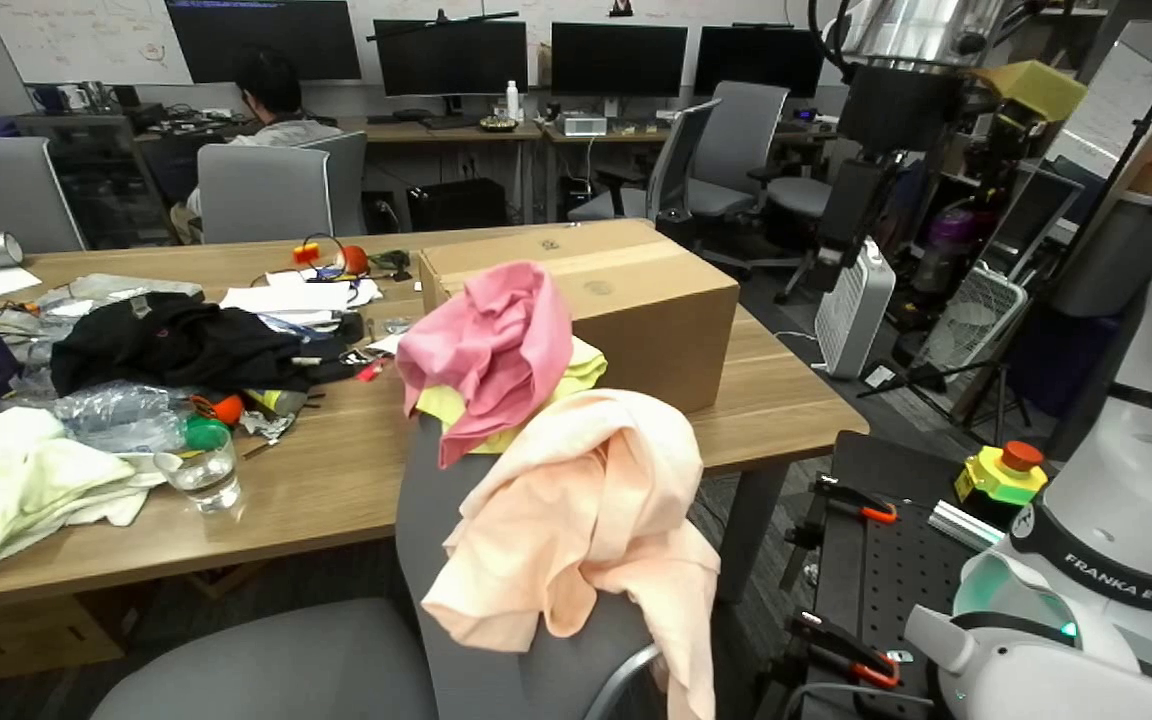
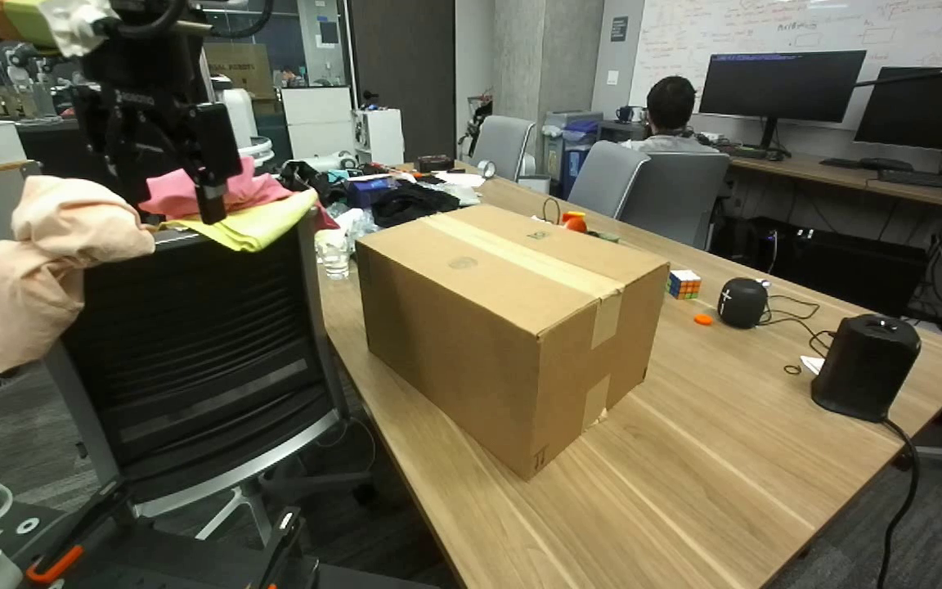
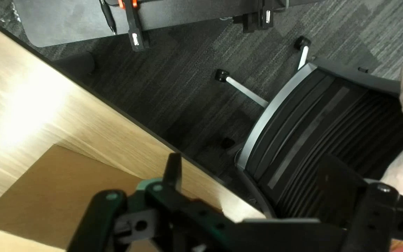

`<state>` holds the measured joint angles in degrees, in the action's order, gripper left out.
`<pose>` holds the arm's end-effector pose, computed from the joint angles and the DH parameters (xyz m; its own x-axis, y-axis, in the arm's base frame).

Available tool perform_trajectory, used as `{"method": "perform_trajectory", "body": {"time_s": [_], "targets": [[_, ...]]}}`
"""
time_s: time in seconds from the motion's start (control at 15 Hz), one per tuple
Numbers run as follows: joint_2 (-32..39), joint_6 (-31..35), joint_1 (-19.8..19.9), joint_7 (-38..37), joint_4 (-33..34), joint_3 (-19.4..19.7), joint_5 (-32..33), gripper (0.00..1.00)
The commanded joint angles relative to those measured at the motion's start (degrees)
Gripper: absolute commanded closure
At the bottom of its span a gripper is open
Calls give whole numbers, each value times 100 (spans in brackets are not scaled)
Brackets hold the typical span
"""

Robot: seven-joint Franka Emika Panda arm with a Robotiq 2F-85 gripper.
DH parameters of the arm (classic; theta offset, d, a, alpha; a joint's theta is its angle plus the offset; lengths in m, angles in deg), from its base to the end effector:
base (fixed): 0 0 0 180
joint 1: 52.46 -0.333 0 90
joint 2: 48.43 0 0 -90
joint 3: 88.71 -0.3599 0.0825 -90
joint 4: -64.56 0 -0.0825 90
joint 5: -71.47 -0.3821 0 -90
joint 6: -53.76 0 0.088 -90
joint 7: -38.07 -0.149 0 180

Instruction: Remove the t-shirts and yellow towel from the backrest of the grey chair and place them on top of the brown box

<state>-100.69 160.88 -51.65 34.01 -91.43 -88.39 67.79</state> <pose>0.2534 0.0024 0.4647 0.9928 -0.1072 0.0536 -0.1033 -0.9921 -0.0707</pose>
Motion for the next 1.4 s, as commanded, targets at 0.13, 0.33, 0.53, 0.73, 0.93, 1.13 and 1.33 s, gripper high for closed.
{"method": "perform_trajectory", "body": {"time_s": [0.13, 0.33, 0.53, 0.73, 0.93, 1.13, 1.33], "targets": [[-229, 333, -721, 43, -117, -434, -591, 0], [-197, 781, -1029, 4, -109, -635, -949, 0], [-117, 1263, -1299, -31, -118, -897, -1180, 0], [38, 1713, -1566, -75, -124, -1244, -1240, 0], [380, 2166, -1761, -300, -143, -1731, -1174, 0], [766, 2619, -1925, -547, -196, -2180, -1076, 0], [1175, 3028, -2031, -777, -214, -2578, -938, 0]]}}
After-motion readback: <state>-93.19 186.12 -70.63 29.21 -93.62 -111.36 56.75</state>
